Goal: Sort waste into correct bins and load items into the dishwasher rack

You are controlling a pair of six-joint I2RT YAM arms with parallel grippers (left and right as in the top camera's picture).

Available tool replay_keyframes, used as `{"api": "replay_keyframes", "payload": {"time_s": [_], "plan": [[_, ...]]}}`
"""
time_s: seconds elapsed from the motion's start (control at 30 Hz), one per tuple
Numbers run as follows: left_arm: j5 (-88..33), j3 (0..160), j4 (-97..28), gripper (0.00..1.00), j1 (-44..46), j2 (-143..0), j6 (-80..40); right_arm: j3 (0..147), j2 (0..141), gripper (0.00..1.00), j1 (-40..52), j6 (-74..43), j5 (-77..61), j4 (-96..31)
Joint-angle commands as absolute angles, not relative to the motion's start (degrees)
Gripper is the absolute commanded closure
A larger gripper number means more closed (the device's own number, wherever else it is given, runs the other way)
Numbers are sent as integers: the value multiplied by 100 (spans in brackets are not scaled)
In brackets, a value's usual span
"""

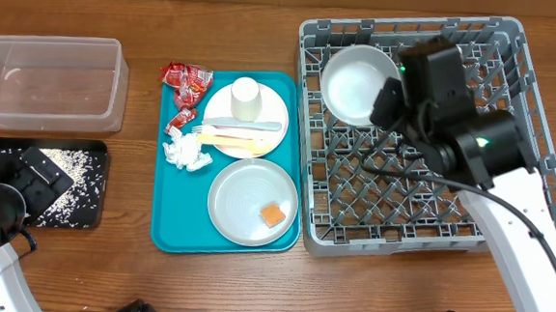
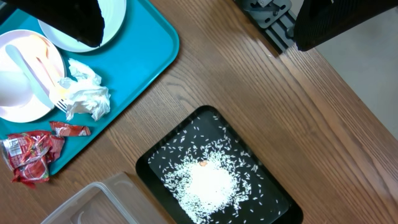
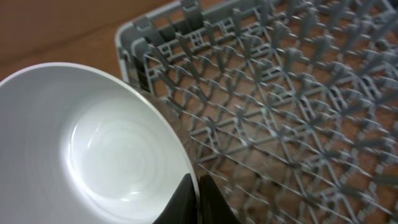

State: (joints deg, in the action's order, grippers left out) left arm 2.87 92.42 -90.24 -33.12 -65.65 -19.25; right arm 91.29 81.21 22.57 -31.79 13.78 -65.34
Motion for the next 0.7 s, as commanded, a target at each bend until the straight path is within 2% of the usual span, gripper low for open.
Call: {"api": "replay_keyframes", "payload": {"time_s": [0.0,0.3,0.67], "plan": [[357,9295,-9015,0,-3345,-6563,-1815,9244,7804,96,2167,-3168,1629,-6823],[357,9295,-9015,0,-3345,-6563,-1815,9236,7756,96,2145,-3301,1632,-8084],[357,9295,-9015,0,-3345,-6563,-1815,9220,7756,96,2145,-3308,1780,-8958]]}}
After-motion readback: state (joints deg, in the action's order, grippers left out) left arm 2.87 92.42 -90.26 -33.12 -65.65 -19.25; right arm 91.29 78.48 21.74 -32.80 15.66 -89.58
